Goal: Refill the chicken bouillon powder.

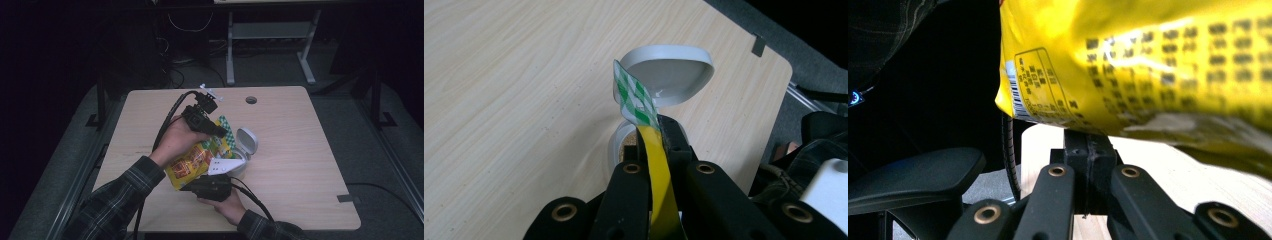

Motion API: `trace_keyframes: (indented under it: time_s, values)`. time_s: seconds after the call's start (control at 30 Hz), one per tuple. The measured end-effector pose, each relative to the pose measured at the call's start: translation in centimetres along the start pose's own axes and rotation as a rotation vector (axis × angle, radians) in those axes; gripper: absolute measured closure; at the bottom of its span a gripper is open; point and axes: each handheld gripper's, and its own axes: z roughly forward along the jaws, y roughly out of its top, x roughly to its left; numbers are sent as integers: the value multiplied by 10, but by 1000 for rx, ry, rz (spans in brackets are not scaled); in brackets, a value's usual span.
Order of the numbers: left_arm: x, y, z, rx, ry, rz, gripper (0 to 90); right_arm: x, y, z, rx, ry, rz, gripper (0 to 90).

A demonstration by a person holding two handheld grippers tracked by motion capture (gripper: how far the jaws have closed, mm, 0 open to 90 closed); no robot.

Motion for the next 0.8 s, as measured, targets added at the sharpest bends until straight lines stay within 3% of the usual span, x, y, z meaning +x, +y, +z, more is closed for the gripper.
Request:
trace_keyframes:
  time_s: [0.37, 0.53, 0.67, 0.8]
  values:
    - [7, -17, -28, -68, -24, -11, 900, -5, -4, 1, 24, -19, 5, 900]
    - [13, -31, -47, -102, -9, -9, 900, -8, -4, -1, 28, -38, 10, 900]
    - [24, -45, -57, -155, -8, -41, 900, -10, -3, -4, 24, -56, 23, 900]
    - [38, -59, -59, -219, 10, -54, 900, -10, -4, -4, 42, -74, 6, 900]
